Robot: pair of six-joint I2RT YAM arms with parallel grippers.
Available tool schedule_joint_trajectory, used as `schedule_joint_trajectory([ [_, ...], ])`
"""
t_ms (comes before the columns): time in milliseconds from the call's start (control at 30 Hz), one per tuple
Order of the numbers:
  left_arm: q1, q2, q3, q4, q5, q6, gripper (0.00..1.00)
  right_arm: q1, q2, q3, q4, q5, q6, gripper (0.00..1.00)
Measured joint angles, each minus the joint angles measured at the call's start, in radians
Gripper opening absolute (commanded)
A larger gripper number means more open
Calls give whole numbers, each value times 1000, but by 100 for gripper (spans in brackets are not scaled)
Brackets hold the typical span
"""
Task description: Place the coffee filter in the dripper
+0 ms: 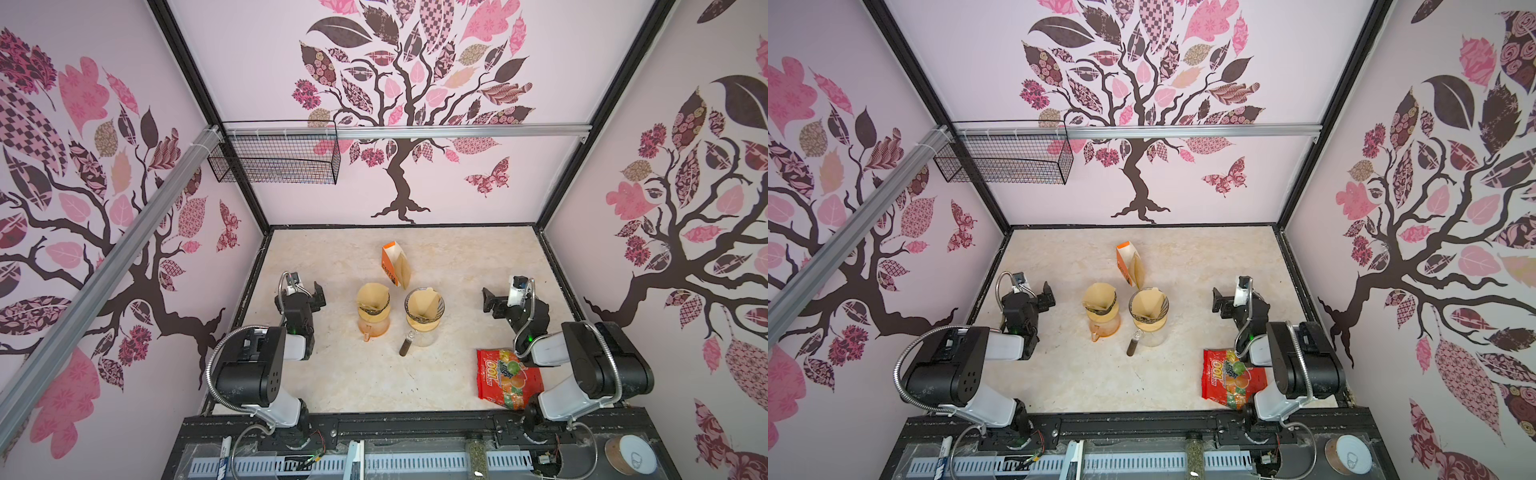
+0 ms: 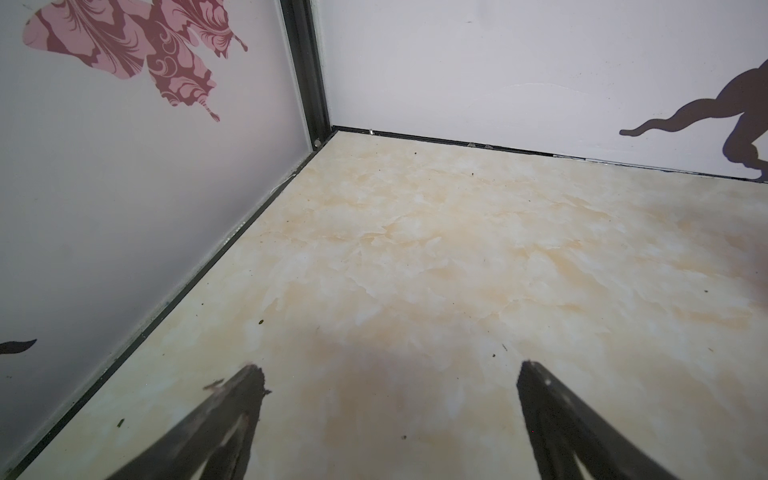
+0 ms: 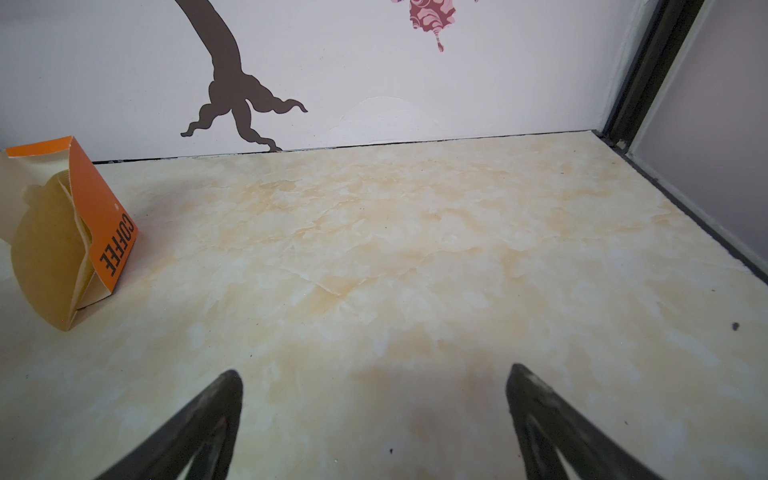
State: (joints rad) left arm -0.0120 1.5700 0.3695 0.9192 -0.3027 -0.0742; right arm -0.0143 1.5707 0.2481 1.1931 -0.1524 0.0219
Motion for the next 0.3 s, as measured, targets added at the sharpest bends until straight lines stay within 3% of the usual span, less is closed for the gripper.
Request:
schedule_joint_trajectory([
  [300,0,6,0,-4,1,0,98,0,0,0,0,0,0,100],
])
